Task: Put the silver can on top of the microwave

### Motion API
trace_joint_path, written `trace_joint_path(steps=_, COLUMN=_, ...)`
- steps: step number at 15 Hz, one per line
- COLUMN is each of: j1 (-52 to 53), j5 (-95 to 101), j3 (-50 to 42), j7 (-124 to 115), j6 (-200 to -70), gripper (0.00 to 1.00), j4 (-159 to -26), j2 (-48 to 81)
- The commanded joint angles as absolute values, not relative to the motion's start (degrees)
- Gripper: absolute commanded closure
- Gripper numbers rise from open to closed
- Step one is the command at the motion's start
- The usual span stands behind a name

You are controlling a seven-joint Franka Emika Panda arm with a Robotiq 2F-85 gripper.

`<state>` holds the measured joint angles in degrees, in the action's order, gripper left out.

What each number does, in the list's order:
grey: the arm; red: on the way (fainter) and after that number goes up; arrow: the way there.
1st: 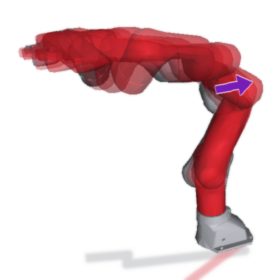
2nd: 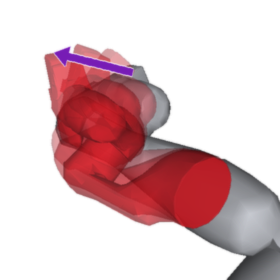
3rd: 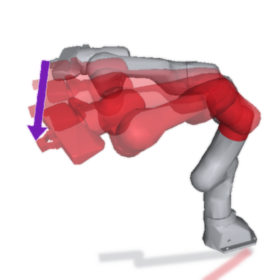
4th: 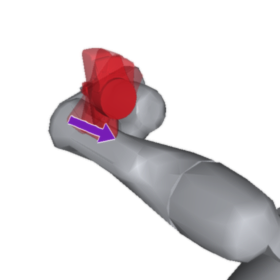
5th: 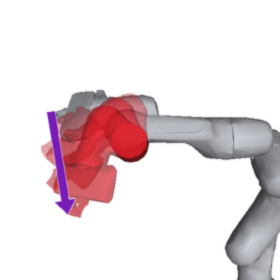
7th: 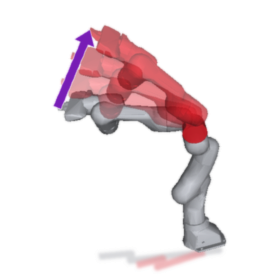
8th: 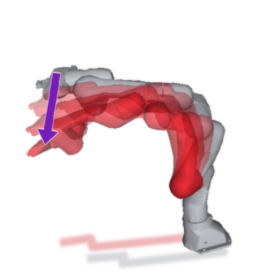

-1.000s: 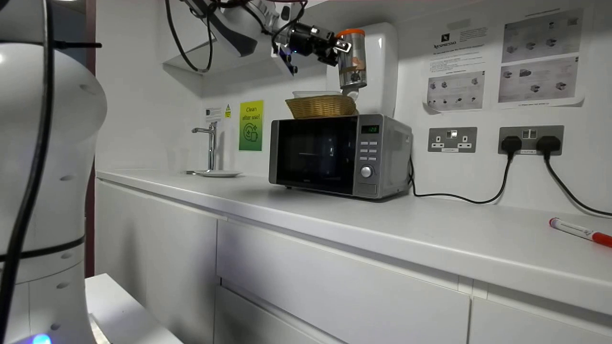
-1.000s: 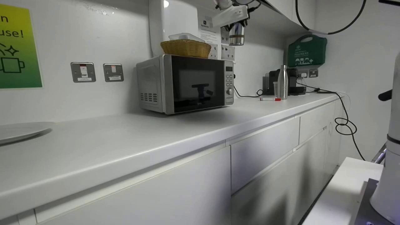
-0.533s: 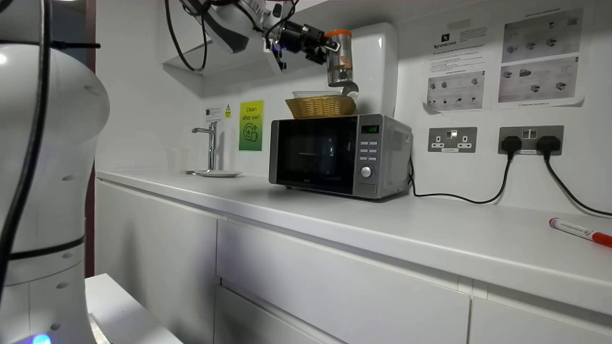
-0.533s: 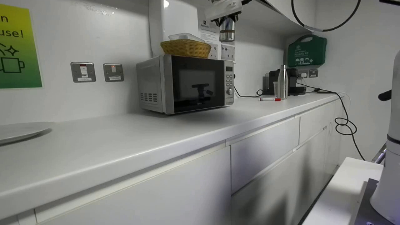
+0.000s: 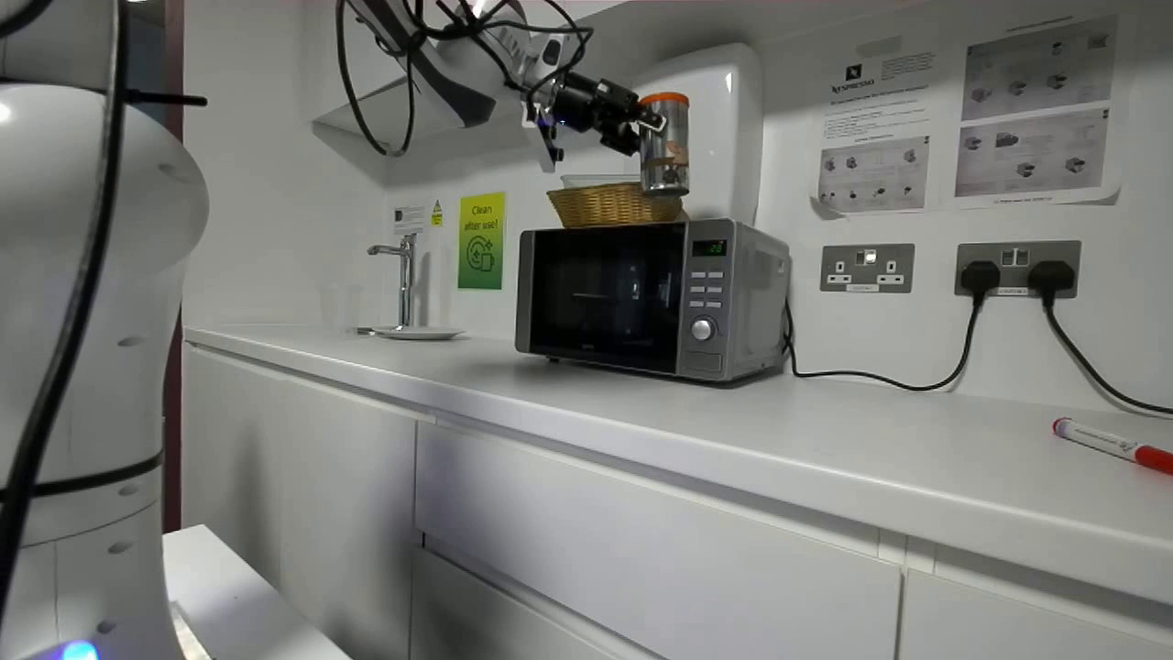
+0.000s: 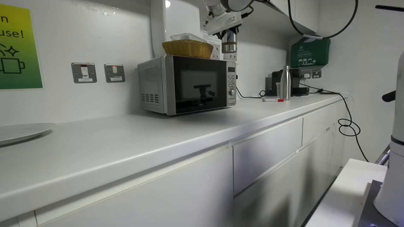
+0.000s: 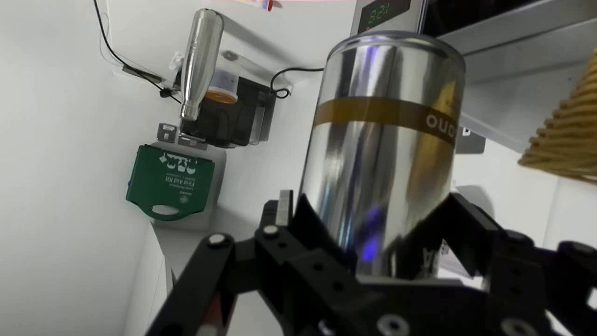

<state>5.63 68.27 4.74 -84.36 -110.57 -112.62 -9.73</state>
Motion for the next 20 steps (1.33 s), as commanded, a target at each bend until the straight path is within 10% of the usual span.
trace_joint_path(steps=1, j1=4.49, j5=67.40, j3=3.91, j7=-81.56, j6=-112.54, gripper=0.44, j4=-109.42, j2=-5.38)
trace_joint_path(steps=20, j1=3.34, j5=71.48, j3=2.71, j7=-82.93, j6=-120.13, gripper=0.44, j4=-106.31, j2=-2.26)
